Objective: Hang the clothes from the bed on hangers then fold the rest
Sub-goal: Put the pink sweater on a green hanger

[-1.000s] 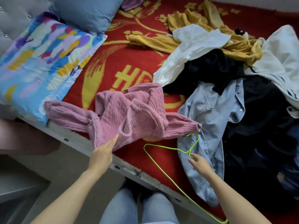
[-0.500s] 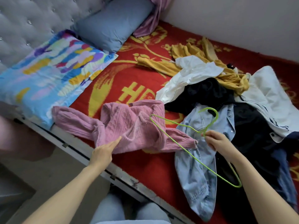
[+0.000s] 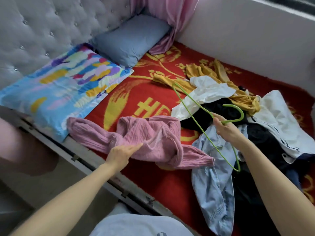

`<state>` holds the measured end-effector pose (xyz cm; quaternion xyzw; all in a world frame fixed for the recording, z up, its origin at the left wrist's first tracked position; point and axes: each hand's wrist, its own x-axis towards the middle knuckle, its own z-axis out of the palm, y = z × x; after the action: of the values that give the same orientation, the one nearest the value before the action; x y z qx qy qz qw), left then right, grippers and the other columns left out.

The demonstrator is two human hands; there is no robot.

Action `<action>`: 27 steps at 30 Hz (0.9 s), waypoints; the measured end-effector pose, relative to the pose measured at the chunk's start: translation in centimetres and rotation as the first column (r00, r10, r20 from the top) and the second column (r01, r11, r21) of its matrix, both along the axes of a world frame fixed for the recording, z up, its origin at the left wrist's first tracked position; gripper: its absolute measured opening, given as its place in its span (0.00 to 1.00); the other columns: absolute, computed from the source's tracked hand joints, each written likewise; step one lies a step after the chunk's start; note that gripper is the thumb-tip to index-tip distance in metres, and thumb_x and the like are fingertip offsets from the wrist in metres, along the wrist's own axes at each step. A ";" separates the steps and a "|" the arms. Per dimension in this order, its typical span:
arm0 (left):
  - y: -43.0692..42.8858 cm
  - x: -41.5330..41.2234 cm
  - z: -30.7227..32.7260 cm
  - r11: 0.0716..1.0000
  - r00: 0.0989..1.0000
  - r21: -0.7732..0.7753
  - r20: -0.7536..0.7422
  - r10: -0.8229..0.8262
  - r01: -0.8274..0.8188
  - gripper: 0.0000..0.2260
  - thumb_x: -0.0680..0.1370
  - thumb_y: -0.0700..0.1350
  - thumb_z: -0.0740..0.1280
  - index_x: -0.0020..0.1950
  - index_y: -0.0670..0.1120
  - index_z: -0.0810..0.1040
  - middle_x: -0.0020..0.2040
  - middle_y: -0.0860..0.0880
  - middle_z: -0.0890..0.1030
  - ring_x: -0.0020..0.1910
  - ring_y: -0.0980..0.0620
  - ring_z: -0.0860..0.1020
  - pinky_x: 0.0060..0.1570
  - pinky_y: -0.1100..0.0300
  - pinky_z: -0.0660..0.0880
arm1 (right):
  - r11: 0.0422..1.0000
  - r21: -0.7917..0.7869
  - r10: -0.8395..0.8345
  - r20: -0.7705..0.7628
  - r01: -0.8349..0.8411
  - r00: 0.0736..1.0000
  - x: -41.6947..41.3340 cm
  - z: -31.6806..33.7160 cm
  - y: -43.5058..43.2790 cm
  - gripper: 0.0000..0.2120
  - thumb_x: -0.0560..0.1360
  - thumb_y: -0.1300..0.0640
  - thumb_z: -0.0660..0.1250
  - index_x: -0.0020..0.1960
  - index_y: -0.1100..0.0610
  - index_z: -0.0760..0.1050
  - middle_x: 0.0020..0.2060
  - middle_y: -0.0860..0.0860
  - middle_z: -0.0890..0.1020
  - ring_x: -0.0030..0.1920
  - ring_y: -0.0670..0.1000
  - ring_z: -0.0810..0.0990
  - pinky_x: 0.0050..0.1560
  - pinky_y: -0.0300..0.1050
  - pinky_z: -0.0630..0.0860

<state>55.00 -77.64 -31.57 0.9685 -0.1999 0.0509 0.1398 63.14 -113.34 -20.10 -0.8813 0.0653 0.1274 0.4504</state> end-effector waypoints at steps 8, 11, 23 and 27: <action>2.9 0.5 1.8 0.998 0.997 0.004 0.019 -0.070 0.070 0.40 0.50 0.26 0.74 0.60 0.51 0.81 0.36 0.54 0.83 0.24 0.51 0.75 0.18 0.66 0.69 | 0.740 -0.568 0.375 -0.097 -0.360 0.922 1.3 4.6 3.6 0.09 0.76 0.50 0.66 0.54 0.47 0.81 0.44 0.43 0.82 0.47 0.50 0.80 0.48 0.45 0.75; 3.2 1.1 2.8 0.995 0.995 0.001 0.035 -0.095 0.095 0.39 0.51 0.28 0.77 0.59 0.51 0.81 0.36 0.55 0.83 0.25 0.51 0.75 0.19 0.67 0.68 | 0.435 -0.784 0.522 -0.182 -0.443 0.834 1.7 5.9 5.5 0.11 0.77 0.46 0.62 0.54 0.46 0.81 0.46 0.50 0.84 0.48 0.52 0.80 0.49 0.47 0.74; 3.0 1.7 3.4 0.999 0.996 -0.020 0.079 -0.039 0.041 0.31 0.49 0.31 0.79 0.51 0.48 0.85 0.34 0.53 0.83 0.25 0.51 0.78 0.16 0.66 0.68 | 0.515 -0.560 0.621 -0.278 -0.649 0.733 2.2 6.3 10.2 0.11 0.77 0.53 0.65 0.58 0.49 0.80 0.53 0.47 0.82 0.54 0.50 0.79 0.56 0.47 0.73; 3.4 2.3 3.0 0.978 0.994 -0.173 -0.020 0.112 -0.113 0.21 0.60 0.28 0.74 0.50 0.42 0.84 0.38 0.45 0.84 0.33 0.45 0.82 0.26 0.56 0.76 | 0.734 -0.410 0.505 -0.206 -0.542 0.838 1.4 3.2 10.9 0.09 0.76 0.57 0.66 0.55 0.55 0.81 0.51 0.54 0.83 0.53 0.57 0.79 0.55 0.55 0.74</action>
<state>57.30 -74.21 -28.61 0.9626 -0.1389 0.0707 0.2215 64.56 -102.45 -16.94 -0.9376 -0.1394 0.2657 0.1757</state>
